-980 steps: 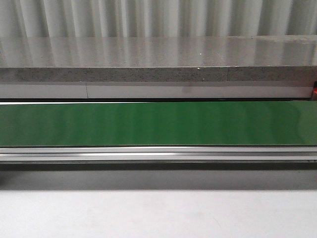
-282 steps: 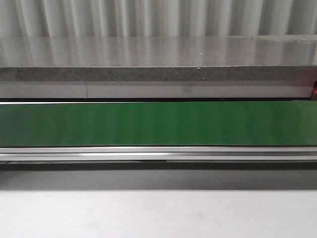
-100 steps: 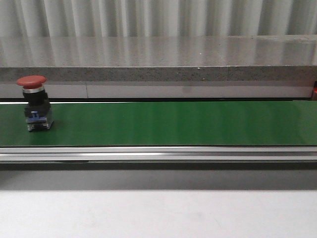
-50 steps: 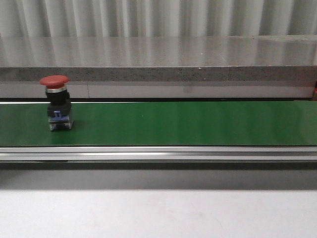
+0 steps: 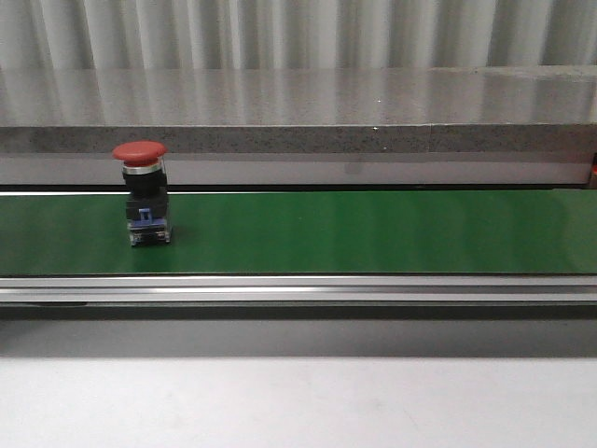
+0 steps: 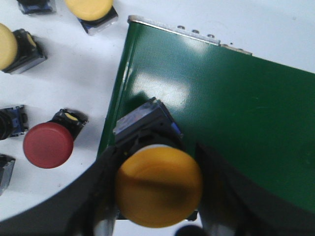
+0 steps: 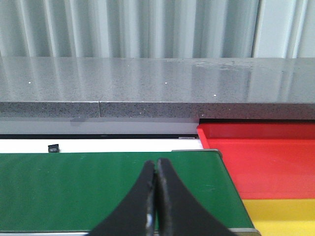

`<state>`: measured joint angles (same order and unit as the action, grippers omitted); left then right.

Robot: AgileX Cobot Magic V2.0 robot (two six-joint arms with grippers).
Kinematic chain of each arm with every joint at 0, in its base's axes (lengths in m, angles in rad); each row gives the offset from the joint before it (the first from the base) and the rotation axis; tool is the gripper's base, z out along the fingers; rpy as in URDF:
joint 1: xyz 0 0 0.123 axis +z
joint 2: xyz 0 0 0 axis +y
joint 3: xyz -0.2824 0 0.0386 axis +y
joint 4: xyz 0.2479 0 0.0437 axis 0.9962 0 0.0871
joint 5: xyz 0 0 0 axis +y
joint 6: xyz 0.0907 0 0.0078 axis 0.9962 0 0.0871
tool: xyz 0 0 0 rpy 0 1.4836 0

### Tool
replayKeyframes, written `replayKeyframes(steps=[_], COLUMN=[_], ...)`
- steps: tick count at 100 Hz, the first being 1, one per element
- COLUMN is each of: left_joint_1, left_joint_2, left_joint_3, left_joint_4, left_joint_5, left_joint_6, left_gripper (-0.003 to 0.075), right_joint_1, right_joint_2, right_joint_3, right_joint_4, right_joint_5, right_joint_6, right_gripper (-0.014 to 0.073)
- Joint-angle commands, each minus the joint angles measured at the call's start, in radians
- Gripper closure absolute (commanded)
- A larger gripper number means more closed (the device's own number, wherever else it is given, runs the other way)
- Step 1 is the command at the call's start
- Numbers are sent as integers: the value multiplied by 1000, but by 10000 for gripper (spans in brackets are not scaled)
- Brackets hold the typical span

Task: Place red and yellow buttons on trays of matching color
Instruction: 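Grasp a yellow push button from the pile with the left gripper, then set the yellow button on the belt, release, and withdraw the left gripper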

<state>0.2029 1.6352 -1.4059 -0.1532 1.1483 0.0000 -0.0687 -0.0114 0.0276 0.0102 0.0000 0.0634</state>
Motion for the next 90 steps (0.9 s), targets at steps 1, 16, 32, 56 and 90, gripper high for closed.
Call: replayKeyframes(steps=[1,16,32,56,90], left_joint_1=[-22,-36,-36,-36,-36], left_joint_2=[-36,-34,-27,6,2], left_joint_3=[-3,24,36,36,34], left_joint_4=[-14,-14,-10,-10,-25], left_joint_5=[-56,-91,-87,-68,-62], left_joint_6=[0,0,15,15,17], left_gripper=[564,564,561,561,166], right_joint_1=[0,0,0,0,0], right_joint_2=[-15,-15,-15,-15,-15], right_joint_3=[1,1,1,1,1], right_joint_4=[-10,-10,-10,-10,-10], right_joint_5=[-83,-83,-83,-83,-83], right_joint_6=[-2,-2,-2,-2,-2], right_gripper=[659,659,659,659,659])
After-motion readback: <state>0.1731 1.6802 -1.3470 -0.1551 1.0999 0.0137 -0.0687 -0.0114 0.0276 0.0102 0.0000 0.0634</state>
